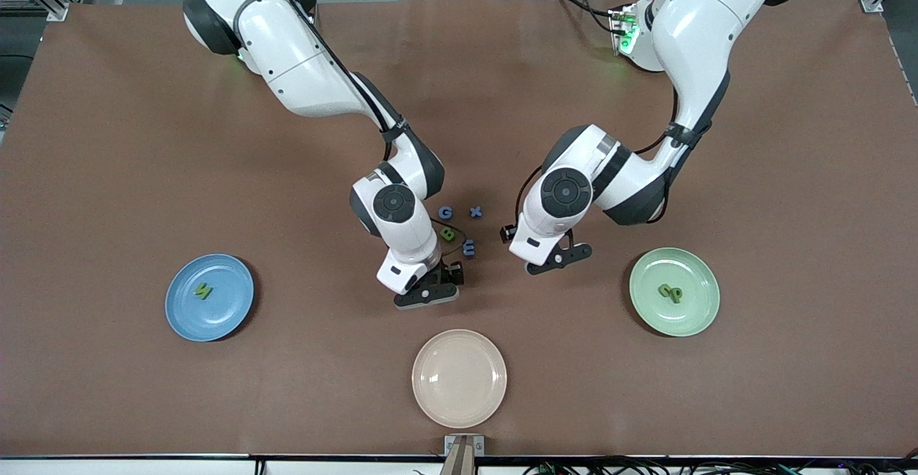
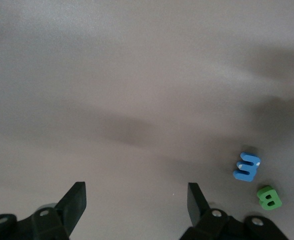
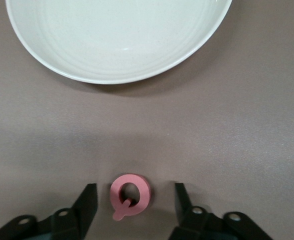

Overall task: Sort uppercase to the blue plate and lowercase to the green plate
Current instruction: 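Grasp the pink Q with the right gripper while the left gripper reaches the m, then carry the Q to the blue plate while the left gripper grasps the blue m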

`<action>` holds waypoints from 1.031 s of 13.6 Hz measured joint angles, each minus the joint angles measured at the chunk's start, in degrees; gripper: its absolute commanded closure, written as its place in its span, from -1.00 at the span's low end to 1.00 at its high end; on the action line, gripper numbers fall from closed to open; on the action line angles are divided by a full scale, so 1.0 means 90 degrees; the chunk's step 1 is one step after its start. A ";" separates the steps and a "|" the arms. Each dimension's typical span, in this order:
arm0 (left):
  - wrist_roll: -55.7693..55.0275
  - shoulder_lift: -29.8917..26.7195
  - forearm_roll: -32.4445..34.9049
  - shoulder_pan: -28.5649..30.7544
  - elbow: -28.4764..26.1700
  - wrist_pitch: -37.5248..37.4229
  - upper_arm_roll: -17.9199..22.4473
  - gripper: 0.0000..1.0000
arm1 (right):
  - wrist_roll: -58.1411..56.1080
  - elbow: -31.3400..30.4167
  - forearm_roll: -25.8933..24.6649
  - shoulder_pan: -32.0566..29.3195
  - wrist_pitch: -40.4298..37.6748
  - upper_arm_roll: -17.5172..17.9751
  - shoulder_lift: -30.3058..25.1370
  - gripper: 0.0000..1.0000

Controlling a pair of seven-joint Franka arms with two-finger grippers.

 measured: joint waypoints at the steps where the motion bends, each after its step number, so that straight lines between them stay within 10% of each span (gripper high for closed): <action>1: 0.0000 0.0012 0.0000 0.0002 0.0000 0.0057 0.0007 -0.71 | 0.0000 0.0007 -0.0025 0.0002 0.0037 -0.0002 0.0020 -0.21; 8: 0.0000 0.0086 0.0000 0.0003 0.0000 0.0209 0.0009 -0.62 | 0.0001 0.0014 -0.0055 0.0053 0.0051 -0.0005 0.0021 -0.13; 14: 0.0000 0.0131 0.0000 -0.0107 -0.0001 0.0222 0.0003 -0.62 | 0.0001 0.0027 -0.0208 0.0061 0.0100 -0.0023 0.0028 0.50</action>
